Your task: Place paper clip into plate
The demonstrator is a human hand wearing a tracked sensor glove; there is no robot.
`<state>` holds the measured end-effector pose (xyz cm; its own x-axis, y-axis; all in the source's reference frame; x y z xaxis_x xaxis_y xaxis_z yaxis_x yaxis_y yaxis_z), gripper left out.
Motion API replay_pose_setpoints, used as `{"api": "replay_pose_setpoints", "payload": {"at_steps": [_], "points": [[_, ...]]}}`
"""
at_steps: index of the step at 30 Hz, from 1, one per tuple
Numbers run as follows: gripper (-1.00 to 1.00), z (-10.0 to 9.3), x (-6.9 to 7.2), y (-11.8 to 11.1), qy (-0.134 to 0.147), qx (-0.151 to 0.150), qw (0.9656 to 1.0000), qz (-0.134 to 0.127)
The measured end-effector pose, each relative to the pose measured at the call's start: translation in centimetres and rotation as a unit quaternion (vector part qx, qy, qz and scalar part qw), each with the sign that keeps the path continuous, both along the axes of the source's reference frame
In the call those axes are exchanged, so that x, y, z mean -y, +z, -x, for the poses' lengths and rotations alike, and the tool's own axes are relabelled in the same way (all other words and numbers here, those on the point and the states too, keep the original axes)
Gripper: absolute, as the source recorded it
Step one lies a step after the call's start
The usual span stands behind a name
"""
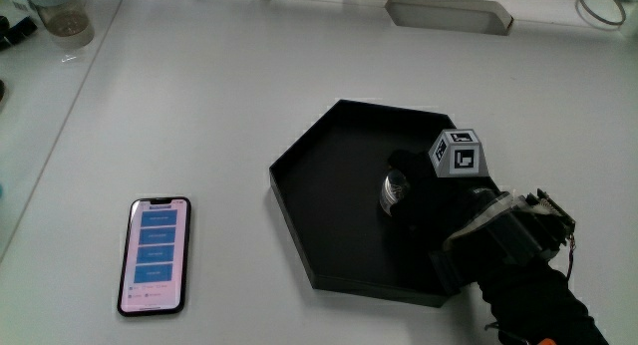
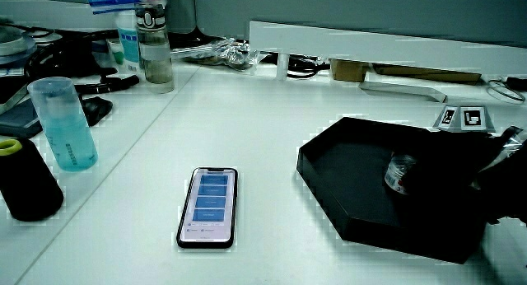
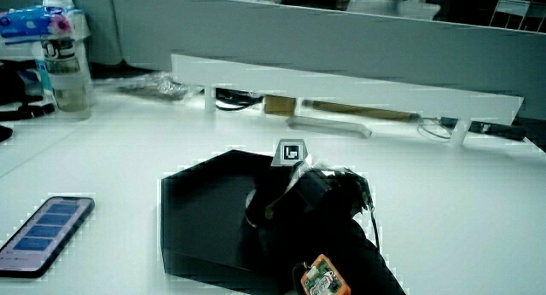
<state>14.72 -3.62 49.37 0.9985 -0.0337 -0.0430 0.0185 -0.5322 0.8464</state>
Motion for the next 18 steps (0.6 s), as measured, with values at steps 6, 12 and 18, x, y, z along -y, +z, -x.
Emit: {"api": "replay_pose_setpoints", "payload": {"at_steps": [6,12,18], "points": [[-0.86,-0.9,-0.2,0.5,0.003,0.016,0.9978,0.065],[-1.0,-1.5,0.4,-4.9,0.039,0.087,0.9875,-0.126],[-1.0,-1.5,0.9,-7.7,0.042,0.109,0.9745,-0.192]]}}
